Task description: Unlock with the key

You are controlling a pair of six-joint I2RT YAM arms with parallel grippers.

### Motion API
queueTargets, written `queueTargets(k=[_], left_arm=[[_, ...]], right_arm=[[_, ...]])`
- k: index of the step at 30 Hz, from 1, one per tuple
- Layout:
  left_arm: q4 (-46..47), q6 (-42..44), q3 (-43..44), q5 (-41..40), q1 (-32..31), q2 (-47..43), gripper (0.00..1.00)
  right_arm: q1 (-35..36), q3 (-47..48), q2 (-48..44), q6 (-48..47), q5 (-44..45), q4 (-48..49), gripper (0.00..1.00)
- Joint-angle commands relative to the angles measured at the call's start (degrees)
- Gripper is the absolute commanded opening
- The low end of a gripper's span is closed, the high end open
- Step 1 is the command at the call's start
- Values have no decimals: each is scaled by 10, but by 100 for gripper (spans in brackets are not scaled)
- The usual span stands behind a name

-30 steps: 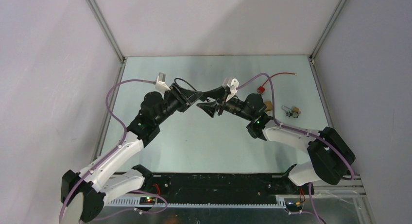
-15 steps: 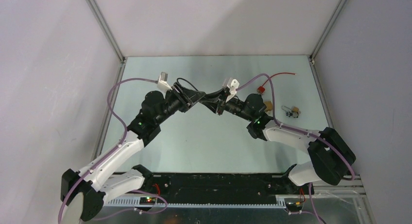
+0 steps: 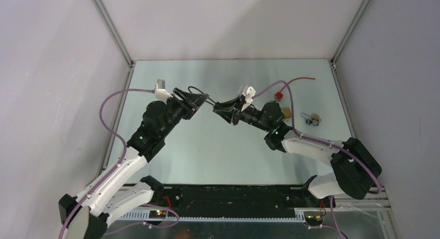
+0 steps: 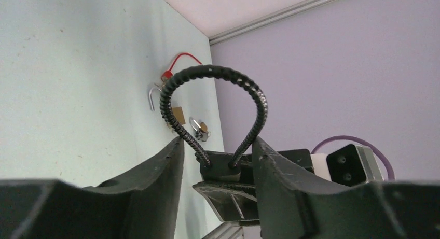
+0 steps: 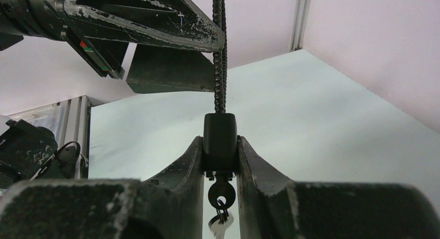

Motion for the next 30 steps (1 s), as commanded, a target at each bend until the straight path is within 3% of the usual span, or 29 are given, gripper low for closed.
queueTargets(k=[1, 7, 9, 12, 14, 21, 30], left_arm=[[-9, -19, 5, -42, 4, -11, 48], [-8, -31, 2, -38, 4, -10, 35], [-9, -35, -1, -38, 4, -14, 37], [-16, -31, -9, -48, 4, -32, 51], [-24, -25, -15, -57, 4, -47, 55], [-49, -19, -30, -71, 4, -76, 54], [-16, -23, 3, -28, 2, -8, 53]], right_arm=[[4, 3, -22, 8, 9, 35, 0], [7, 3, -20, 9, 13, 31, 0], [8, 4, -19, 10, 18, 32, 0], [7, 3, -20, 10, 30, 30, 0], [7, 4, -20, 9, 37, 27, 0], [7, 3, -20, 15, 53, 26, 0], [15, 3, -18, 19, 41, 29, 0]])
